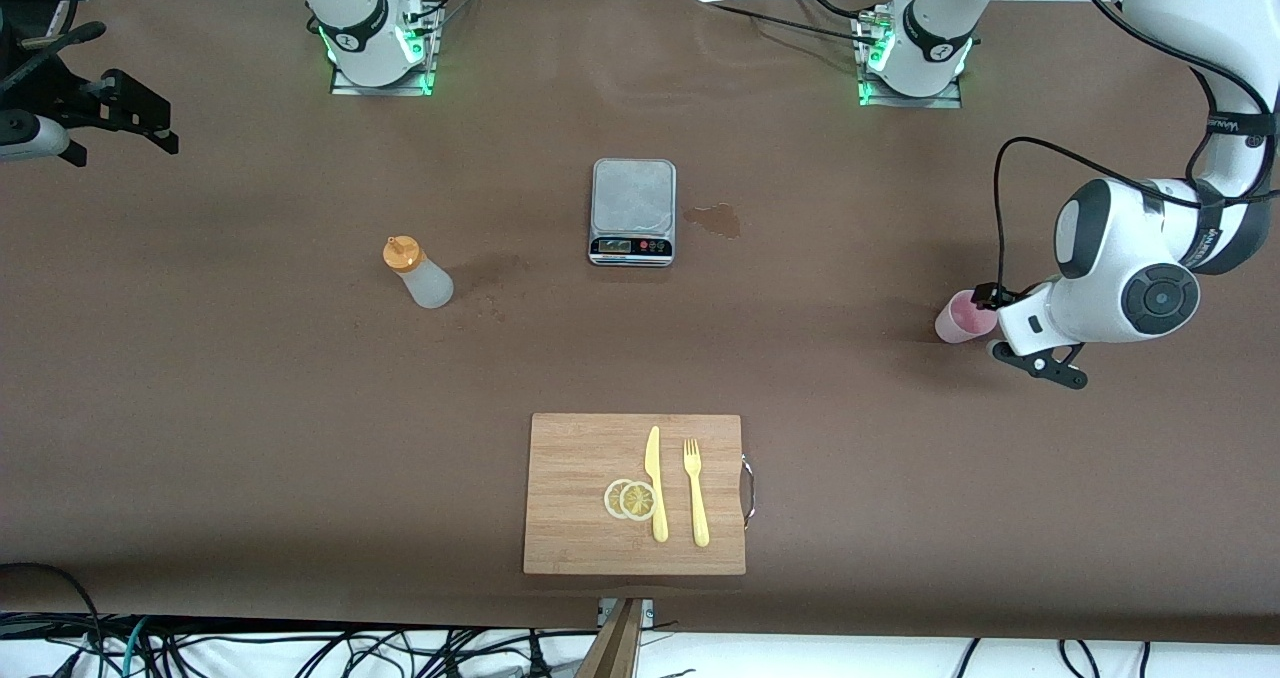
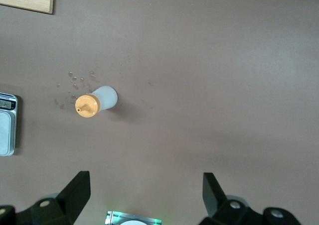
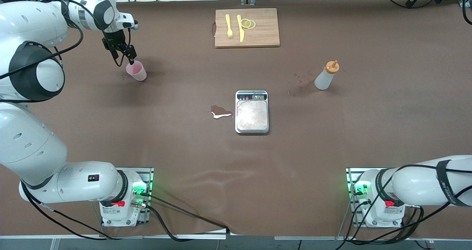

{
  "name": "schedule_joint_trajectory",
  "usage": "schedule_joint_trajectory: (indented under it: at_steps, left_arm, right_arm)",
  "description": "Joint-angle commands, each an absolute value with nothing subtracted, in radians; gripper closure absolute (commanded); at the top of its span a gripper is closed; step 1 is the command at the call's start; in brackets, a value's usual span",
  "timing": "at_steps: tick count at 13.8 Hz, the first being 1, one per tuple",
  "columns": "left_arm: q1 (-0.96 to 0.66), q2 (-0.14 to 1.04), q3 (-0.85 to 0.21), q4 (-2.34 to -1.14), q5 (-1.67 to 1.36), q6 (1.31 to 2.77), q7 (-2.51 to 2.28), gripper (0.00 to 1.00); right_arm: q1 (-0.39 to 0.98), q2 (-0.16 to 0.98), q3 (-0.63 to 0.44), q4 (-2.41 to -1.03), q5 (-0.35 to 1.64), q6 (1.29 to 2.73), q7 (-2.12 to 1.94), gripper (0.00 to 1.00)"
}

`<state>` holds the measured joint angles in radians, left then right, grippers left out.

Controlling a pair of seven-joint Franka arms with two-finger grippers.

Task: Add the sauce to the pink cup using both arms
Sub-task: 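Lower the left gripper over the pink cup and grasp it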

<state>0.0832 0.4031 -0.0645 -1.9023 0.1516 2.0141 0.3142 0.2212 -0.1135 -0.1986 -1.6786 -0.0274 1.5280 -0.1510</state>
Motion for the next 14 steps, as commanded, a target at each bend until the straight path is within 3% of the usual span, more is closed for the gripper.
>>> schedule_joint_trajectory:
  at_steps: [1,4,5,7,9,14]
  left_arm:
    - [0.087,0.42,-0.067,-1.925,0.172,2.071,0.331,0.24]
    - [0.089,0.433,-0.067,-1.939,0.172,2.102,0.325,0.33]
    - [0.086,0.431,-0.067,-1.947,0.172,2.102,0.325,0.54]
    - [0.083,0.434,-0.069,-1.957,0.172,2.102,0.325,0.69]
    - [0.083,0.443,-0.069,-1.956,0.172,2.102,0.325,1.0]
    - [0.077,0.431,-0.074,-1.925,0.166,2.089,0.328,1.0]
  right_arm:
    - [0.221,-0.112,-0.201,-1.663,-0.02,1.516,-0.158,0.0]
    - [0.221,-0.109,-0.201,-1.664,-0.02,1.525,-0.158,0.0]
    - [0.221,-0.109,-0.201,-1.669,-0.02,1.525,-0.158,0.0]
    - [0.221,-0.109,-0.201,-1.671,-0.02,1.523,-0.16,0.0]
    - [0.219,-0.109,-0.201,-1.671,-0.02,1.52,-0.158,0.0]
    - [0.219,-0.112,-0.201,-1.669,-0.025,1.519,-0.16,0.0]
